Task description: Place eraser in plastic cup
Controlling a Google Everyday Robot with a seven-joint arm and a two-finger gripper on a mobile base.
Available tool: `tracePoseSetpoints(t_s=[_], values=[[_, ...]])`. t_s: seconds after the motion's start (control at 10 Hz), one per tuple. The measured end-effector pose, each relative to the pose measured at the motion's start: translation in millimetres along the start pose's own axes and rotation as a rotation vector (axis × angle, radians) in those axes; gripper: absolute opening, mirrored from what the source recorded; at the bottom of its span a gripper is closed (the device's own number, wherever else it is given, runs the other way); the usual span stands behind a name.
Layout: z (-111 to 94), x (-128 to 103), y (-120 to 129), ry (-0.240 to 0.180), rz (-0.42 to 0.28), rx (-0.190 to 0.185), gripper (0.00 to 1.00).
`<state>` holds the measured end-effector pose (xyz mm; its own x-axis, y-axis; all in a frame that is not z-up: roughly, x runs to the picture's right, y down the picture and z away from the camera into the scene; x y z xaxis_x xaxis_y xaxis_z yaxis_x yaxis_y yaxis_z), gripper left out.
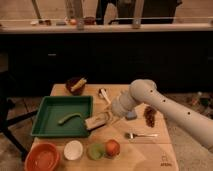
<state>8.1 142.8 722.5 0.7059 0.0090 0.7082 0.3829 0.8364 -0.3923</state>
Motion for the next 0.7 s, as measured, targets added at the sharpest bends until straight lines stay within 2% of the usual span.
tracePoseSetpoints(t_s=[0.5,0.6,0.7], values=[[0.1,-0.4,-0.2,-0.002,-0.006,-0.002,0.00],[0.2,0.8,0.5,0.000,-0.015,-0.007,0.00],[5.1,-2.1,-1.5,0.000,-0.054,-0.033,0.00]])
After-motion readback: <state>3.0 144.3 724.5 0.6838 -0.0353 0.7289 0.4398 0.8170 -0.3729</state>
